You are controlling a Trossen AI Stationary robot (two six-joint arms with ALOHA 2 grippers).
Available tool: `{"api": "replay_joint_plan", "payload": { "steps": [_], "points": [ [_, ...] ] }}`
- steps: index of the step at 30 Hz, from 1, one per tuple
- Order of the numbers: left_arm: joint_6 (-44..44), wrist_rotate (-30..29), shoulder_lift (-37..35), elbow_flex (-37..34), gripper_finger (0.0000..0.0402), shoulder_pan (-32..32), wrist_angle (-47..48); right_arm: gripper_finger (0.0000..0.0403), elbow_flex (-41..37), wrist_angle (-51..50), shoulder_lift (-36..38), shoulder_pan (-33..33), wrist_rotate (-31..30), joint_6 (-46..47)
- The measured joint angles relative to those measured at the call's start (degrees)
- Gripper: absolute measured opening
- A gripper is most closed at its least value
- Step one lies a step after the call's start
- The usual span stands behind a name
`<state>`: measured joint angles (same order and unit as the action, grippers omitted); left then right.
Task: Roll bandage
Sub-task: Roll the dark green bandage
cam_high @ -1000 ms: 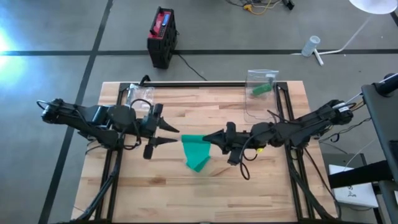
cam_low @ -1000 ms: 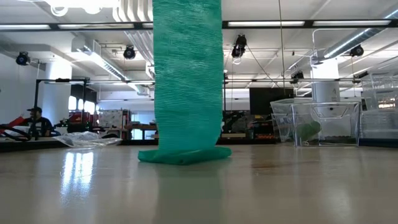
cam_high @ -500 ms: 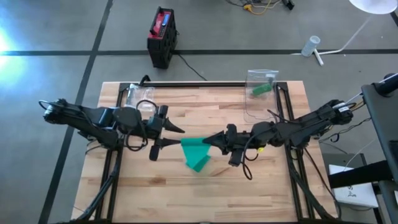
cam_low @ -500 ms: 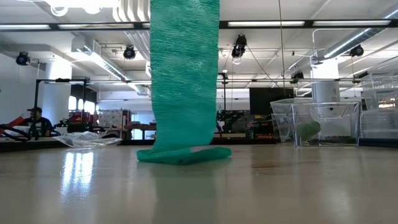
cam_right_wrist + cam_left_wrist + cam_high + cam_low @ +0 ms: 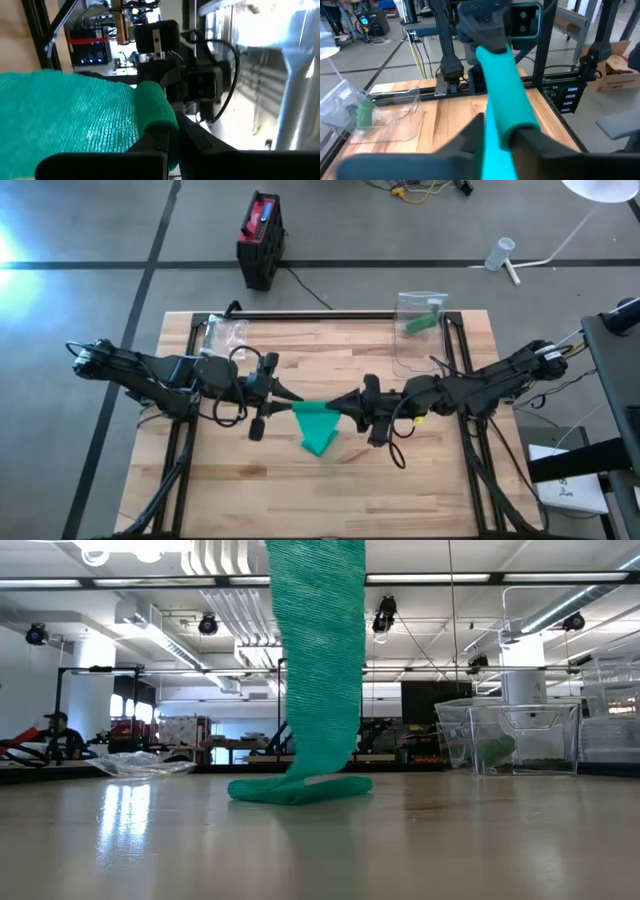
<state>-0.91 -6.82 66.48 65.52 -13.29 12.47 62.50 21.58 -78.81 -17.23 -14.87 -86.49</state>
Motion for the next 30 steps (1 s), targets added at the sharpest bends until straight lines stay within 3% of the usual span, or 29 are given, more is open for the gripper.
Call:
{"api": "replay_joint_plan", "payload": {
  "steps": [3,8,15,24,30],
  "points": [
    [-1.6,-0.5,-0.5,0.0,0.0011,0.0,-0.1,0.0014,0.0,0.2,0.0,0.0,-1.3,9.0],
    [-11.1,-7.4,-2.8,0.0,0.0003,-0.5,0.1,0.0051,0.2,-0.2,1.0,0.4,-2.8,28.7],
    [-30.6,-9.1,-4.3,0.0,0.0002,-0.6,-0.3,0.0116,3.9,-5.3,1.7,4.4,-2.9,53.4],
    [-50.3,-15.4,-3.2,0.0,0.0001,-0.7,-1.4,0.0167,6.6,-13.6,1.6,9.5,8.5,72.8],
    [-55.9,-16.5,-1.5,0.0,0.0000,-0.8,-3.7,0.0163,6.6,-14.0,1.6,10.9,9.8,79.7]
  ]
}}
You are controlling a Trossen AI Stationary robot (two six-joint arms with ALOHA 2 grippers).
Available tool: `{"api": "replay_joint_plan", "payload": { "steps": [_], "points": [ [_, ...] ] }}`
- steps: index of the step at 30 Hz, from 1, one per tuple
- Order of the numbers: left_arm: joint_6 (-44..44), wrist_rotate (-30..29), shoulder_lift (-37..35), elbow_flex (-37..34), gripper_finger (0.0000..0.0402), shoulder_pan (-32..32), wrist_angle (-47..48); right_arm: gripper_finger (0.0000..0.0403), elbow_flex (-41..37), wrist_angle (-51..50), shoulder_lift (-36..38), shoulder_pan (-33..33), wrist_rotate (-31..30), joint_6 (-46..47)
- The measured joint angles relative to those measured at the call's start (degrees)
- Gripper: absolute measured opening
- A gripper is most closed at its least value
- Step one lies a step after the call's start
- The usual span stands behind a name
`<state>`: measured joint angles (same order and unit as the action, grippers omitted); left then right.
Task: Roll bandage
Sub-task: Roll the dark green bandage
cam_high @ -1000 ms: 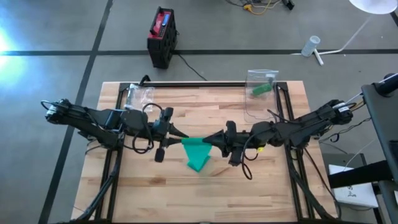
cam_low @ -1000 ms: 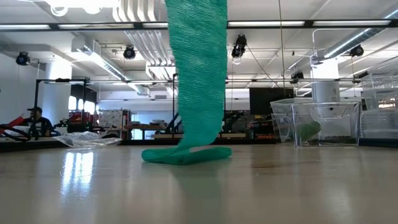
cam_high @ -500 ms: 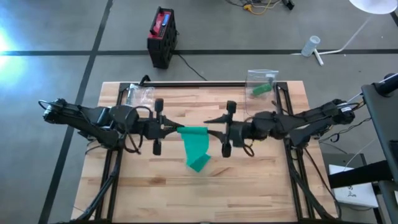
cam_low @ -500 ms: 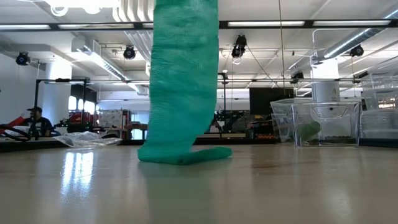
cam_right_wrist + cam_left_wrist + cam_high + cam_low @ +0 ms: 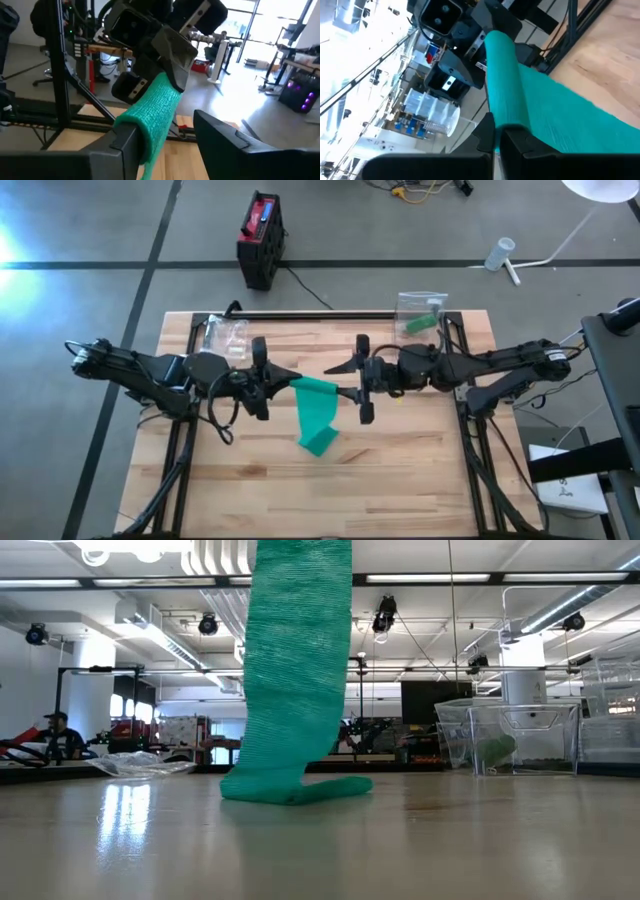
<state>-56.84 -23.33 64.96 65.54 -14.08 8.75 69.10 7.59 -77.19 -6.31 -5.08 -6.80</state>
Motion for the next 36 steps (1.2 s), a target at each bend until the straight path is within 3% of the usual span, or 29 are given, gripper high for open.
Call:
{"api": "replay_joint_plan", "payload": {
  "steps": [5,10,12,17,22,29,36],
  "points": [
    [2.5,-0.2,0.4,0.0,0.0000,-0.2,-0.4,0.0129,0.0,-1.3,0.0,0.2,-0.1,-3.2],
    [14.6,-1.2,-0.3,0.0,0.0021,-0.2,-0.5,0.0031,0.0,-1.7,0.0,-0.3,-0.7,-16.8],
    [20.3,-1.7,-0.7,0.0,0.0037,-0.2,0.1,0.0011,0.0,-1.7,0.0,-0.6,-0.9,-23.6],
    [31.0,-0.5,-1.0,0.0,0.0084,-0.2,5.4,0.0009,0.0,-2.1,0.0,-0.9,-1.2,-39.7],
    [35.0,1.8,-0.9,0.0,0.0127,-0.1,6.9,0.0006,0.0,-3.1,0.0,-1.3,-0.5,-52.3],
    [35.0,1.8,-0.8,0.0,0.0157,0.1,6.3,0.0006,0.0,-3.0,0.0,-1.3,0.1,-49.4],
    [36.0,2.5,-0.8,0.0,0.0149,0.3,4.5,0.0006,0.0,-2.5,0.0,-1.3,3.3,-48.2]
  ]
}}
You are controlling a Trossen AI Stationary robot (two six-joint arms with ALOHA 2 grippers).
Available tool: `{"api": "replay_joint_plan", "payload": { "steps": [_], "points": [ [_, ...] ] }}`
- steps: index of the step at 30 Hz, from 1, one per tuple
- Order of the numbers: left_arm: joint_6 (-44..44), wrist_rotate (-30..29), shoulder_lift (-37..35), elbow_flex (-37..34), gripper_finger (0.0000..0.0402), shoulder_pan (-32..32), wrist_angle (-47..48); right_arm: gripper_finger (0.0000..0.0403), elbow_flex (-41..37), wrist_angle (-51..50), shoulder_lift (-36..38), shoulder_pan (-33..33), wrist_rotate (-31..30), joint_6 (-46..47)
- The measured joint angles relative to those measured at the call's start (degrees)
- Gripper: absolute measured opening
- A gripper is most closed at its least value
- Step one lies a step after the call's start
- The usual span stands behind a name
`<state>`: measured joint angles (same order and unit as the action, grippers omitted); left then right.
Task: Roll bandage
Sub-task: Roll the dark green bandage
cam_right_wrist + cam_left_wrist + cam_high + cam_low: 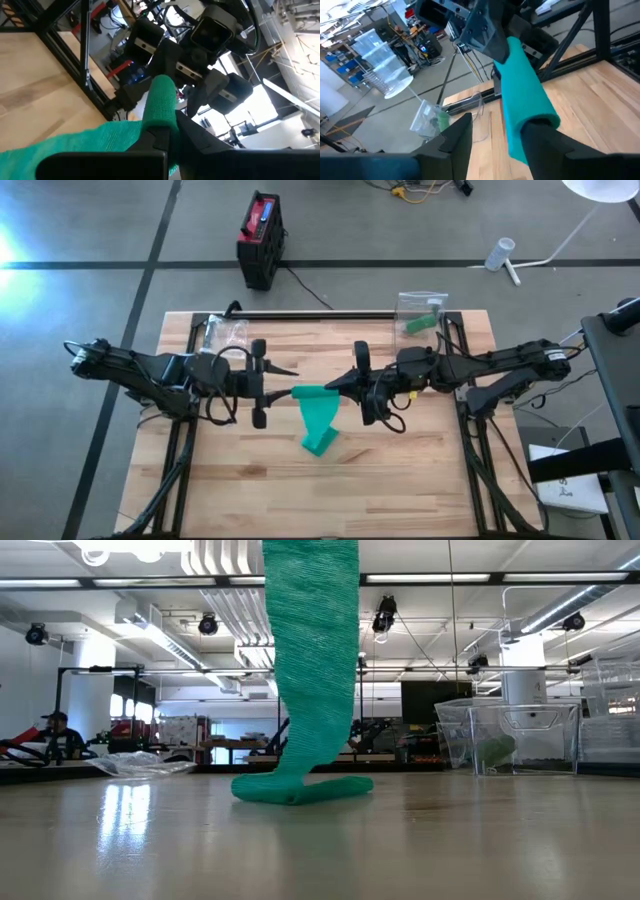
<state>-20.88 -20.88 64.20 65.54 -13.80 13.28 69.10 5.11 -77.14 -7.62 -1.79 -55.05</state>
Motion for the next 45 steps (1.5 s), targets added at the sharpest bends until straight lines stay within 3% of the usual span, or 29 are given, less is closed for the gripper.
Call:
{"api": "replay_joint_plan", "payload": {
  "steps": [3,9,16,23,27,34,45],
  "points": [
    [0.0,3.7,0.3,0.0,0.0117,0.0,0.3,0.0007,0.0,0.2,0.0,0.0,0.4,1.6],
    [-2.5,4.4,2.1,0.0,0.0011,0.0,0.0,0.0007,0.0,0.2,0.0,0.0,0.3,4.5],
    [-9.5,-2.2,2.5,0.1,0.0004,-0.2,-0.9,0.0026,0.0,0.0,0.2,0.5,0.3,25.4],
    [-15.2,-5.8,1.9,0.2,0.0001,-1.8,-2.4,0.0101,0.0,-0.4,0.2,1.5,0.4,38.6],
    [-16.4,-7.0,2.0,0.2,0.0001,-3.3,-3.1,0.0123,0.0,-0.6,0.2,1.7,0.4,40.5],
    [-20.8,-17.2,2.0,0.3,0.0001,-7.5,-3.7,0.0100,0.0,-0.3,0.2,1.9,0.3,45.6],
    [-21.5,-17.8,3.4,0.3,0.0000,-8.9,-4.6,0.0052,0.0,0.1,0.2,2.0,0.5,48.6]
  ]
}}
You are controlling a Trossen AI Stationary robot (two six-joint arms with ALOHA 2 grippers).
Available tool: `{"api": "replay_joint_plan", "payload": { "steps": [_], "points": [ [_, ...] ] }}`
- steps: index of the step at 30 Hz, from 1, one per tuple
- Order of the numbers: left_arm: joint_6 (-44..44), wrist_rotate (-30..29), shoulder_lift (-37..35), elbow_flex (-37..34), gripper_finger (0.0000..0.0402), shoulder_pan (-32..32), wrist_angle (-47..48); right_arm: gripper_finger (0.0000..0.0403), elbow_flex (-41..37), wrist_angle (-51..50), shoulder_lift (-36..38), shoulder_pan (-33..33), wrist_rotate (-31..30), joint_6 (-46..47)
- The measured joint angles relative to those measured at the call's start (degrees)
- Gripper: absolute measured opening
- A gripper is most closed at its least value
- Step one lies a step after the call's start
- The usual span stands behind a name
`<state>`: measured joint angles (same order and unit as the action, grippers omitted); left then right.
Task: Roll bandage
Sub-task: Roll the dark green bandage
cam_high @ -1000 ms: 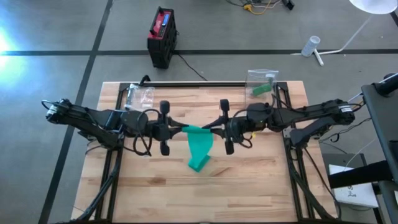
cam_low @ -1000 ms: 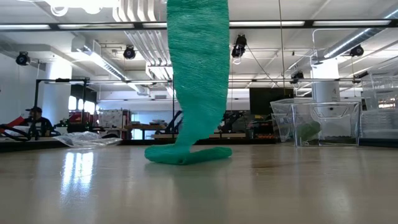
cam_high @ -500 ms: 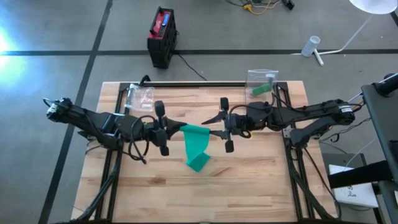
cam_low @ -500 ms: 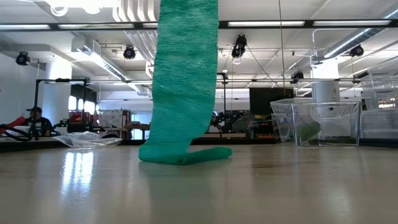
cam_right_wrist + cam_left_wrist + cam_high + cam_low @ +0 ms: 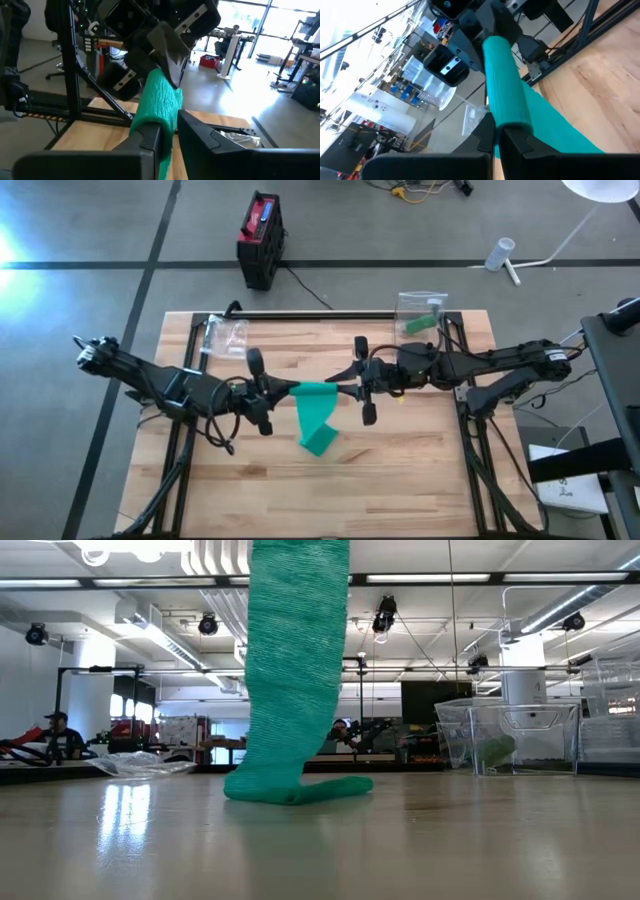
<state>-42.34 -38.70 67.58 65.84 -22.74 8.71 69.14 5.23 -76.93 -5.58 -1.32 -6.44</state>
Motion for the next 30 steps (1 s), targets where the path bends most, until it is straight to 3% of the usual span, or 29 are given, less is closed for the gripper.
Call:
{"api": "replay_joint_plan", "payload": {
  "steps": [7,14,22,30],
  "points": [
    [0.5,0.1,0.9,0.0,0.0009,0.0,-1.3,0.0020,0.0,-0.9,0.0,0.0,2.3,-5.8],
    [9.5,0.8,-1.9,0.0,0.0050,0.1,-1.8,0.0005,0.0,0.0,0.0,0.0,4.5,-14.3],
    [18.3,8.5,-2.6,0.0,0.0105,1.1,0.1,0.0003,0.0,-0.3,0.0,0.0,6.4,-27.9],
    [19.4,12.9,-2.0,0.1,0.0135,2.0,1.0,0.0003,0.0,1.0,0.0,0.0,9.3,-29.4]
  ]
}}
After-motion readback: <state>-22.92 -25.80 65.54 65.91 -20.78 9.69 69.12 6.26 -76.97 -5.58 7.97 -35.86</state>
